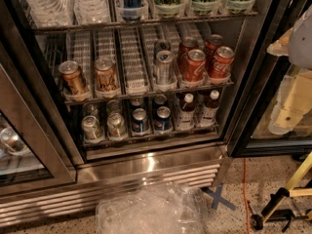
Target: Pick orange can from middle shelf of fridge
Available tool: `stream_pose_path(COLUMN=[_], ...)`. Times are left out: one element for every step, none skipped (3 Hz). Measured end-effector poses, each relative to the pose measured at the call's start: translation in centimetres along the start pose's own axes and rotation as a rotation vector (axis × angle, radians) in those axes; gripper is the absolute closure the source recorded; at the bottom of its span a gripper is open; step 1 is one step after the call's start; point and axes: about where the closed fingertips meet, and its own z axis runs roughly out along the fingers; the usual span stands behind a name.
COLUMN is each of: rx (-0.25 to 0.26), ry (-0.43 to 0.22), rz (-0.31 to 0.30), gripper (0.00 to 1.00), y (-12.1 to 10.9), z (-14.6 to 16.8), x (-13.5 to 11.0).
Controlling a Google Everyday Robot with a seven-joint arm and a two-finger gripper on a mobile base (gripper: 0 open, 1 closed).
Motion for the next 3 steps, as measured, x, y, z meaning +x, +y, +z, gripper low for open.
stream_pose_path(rx=[0.0,-0.012,-0.099], ry=[0.0,-0.031,-0.148], rz=[0.0,0.006,0.077], gripper=[0.0,0.0,0.0], y=[0.0,0.0,1.6], z=[0.0,1.2,6.5], x=[0.0,-1.0,-3.1])
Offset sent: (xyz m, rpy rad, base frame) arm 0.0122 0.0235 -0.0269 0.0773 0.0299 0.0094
